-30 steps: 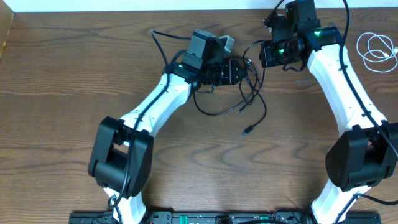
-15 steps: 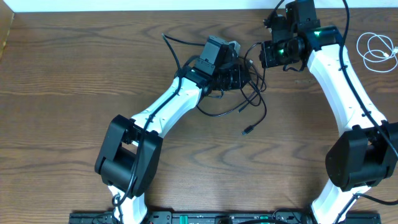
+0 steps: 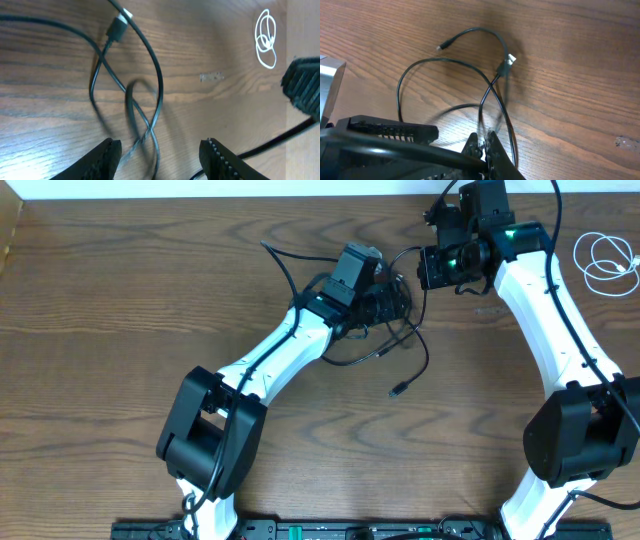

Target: Untangle cables

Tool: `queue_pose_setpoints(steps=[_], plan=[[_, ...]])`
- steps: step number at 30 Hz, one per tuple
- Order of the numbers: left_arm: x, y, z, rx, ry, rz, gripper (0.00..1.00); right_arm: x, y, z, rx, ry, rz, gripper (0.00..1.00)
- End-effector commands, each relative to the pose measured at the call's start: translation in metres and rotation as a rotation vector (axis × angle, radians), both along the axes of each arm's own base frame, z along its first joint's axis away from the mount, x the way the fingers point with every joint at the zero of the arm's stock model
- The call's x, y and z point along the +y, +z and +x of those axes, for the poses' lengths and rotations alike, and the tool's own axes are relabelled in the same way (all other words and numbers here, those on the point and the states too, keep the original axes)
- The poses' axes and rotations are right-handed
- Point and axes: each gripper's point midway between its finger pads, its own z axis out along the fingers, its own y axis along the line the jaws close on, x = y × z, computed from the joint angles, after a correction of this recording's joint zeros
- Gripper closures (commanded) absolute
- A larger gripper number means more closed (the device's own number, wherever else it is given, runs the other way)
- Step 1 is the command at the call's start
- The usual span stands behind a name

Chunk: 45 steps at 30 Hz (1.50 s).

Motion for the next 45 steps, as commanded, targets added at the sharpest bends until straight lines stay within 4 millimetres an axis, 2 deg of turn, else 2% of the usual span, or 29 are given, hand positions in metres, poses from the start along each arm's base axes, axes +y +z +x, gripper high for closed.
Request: queue_pose_setpoints(steps=[1, 5, 6, 9, 10, 11, 12, 15, 17, 20, 22, 24, 27, 28, 29, 30, 31, 36, 41, 45], plan=[[-0.004, -0.006, 0.007, 0.000, 0.046, 0.010, 0.44, 0.002, 0.012, -0.001, -0.030, 0.015, 0.006, 0.99], [-0.013, -0.002, 0.004, -0.021, 0.026, -0.001, 0.46, 0.002, 0.013, 0.000, -0.034, 0.015, 0.007, 0.99], [-0.014, -0.002, 0.004, -0.024, 0.028, 0.004, 0.49, 0.002, 0.013, 0.000, -0.034, 0.015, 0.007, 0.99], [-0.011, -0.004, 0.006, -0.035, 0.040, 0.026, 0.66, 0.002, 0.013, 0.000, -0.033, 0.015, 0.006, 0.99], [-0.008, -0.005, 0.007, -0.044, 0.038, 0.039, 0.74, 0.001, 0.013, 0.000, -0.033, 0.014, 0.006, 0.99], [-0.005, -0.006, 0.009, -0.053, 0.035, 0.051, 0.87, 0.000, 0.012, 0.000, -0.034, 0.009, -0.001, 0.99], [-0.003, -0.006, 0.010, -0.065, 0.024, 0.063, 0.92, -0.002, 0.011, 0.001, -0.035, 0.003, -0.011, 0.99], [0.012, -0.004, 0.012, -0.075, 0.012, 0.099, 0.92, -0.014, 0.009, 0.005, -0.033, -0.065, -0.051, 0.99], [0.025, 0.005, 0.013, -0.080, 0.017, 0.115, 0.92, -0.020, 0.007, 0.007, -0.031, -0.093, -0.070, 0.99], [0.047, 0.033, 0.012, -0.114, 0.016, 0.124, 0.93, -0.024, 0.005, 0.010, -0.028, -0.115, -0.066, 0.99], [0.058, 0.060, 0.008, -0.145, 0.011, 0.099, 0.92, -0.028, 0.003, 0.015, -0.026, -0.146, -0.054, 0.97], [0.067, 0.090, 0.005, -0.183, 0.014, 0.059, 0.93, -0.030, 0.001, 0.019, -0.028, -0.163, -0.043, 0.88], [0.081, 0.139, -0.001, -0.273, 0.037, 0.005, 0.93, -0.022, 0.005, 0.023, -0.049, -0.131, 0.000, 0.35], [0.086, 0.154, -0.003, -0.304, 0.046, -0.009, 0.93, -0.012, 0.009, 0.023, -0.066, -0.067, 0.033, 0.22], [0.091, 0.172, -0.007, -0.342, 0.056, -0.026, 0.92, 0.006, 0.017, 0.020, -0.091, 0.038, 0.098, 0.09], [0.095, 0.181, -0.009, -0.361, 0.062, -0.034, 0.92, 0.018, 0.023, 0.016, -0.105, 0.106, 0.152, 0.04], [0.098, 0.189, -0.011, -0.377, 0.068, -0.041, 0.93, 0.026, 0.027, 0.014, -0.112, 0.144, 0.192, 0.01], [0.113, 0.214, -0.017, -0.420, 0.082, -0.077, 0.92, 0.053, 0.045, 0.005, -0.125, 0.246, 0.332, 0.01], [0.124, 0.209, -0.013, -0.389, 0.088, -0.090, 0.92, 0.078, 0.069, -0.004, -0.149, 0.344, 0.487, 0.01], [0.130, 0.201, -0.010, -0.359, 0.090, -0.090, 0.92, 0.083, 0.083, 0.003, -0.125, 0.280, 0.576, 0.04]])
